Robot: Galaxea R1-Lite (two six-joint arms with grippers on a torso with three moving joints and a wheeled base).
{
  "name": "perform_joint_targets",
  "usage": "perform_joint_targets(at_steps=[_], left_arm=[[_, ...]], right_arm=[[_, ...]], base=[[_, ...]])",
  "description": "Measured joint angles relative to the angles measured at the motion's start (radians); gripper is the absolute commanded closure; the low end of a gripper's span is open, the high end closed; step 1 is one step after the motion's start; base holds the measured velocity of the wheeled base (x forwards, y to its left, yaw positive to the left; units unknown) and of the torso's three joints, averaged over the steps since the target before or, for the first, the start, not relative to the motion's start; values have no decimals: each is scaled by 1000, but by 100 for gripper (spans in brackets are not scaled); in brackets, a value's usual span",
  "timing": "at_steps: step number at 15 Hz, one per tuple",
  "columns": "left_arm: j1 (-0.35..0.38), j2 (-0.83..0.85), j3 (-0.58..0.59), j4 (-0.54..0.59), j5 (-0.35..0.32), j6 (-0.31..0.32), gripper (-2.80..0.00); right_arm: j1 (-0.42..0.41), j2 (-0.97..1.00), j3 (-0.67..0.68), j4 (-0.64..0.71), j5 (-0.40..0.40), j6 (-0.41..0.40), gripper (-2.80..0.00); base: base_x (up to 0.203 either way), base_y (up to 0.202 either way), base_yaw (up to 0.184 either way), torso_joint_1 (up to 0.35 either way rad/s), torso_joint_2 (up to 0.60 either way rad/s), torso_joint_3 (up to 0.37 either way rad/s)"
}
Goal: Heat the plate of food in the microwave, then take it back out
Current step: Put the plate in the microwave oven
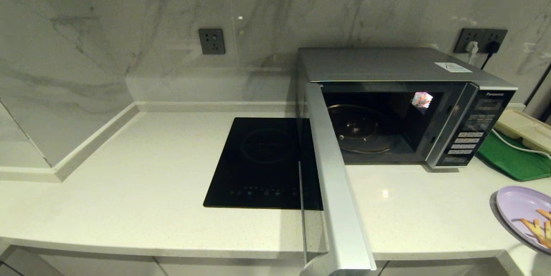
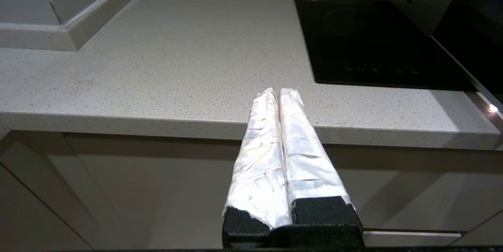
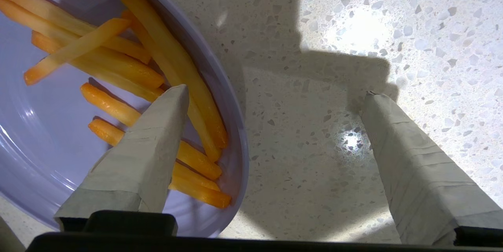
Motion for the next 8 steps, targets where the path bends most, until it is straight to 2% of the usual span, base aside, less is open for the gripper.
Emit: perform_joint_targets(at_steps=[5,6,8], left_arm=[[0,0,0,0,0,0,0],[0,0,0,0,0,0,0],[0,0,0,0,0,0,0]], right_arm=[[0,1,3,0,-1,-1,-280],[0,1,3,0,-1,0,0],[0,1,1,0,-2,0,0]], base=[[0,0,0,0,0,0],[0,0,0,0,0,0],[0,0,0,0,0,0]])
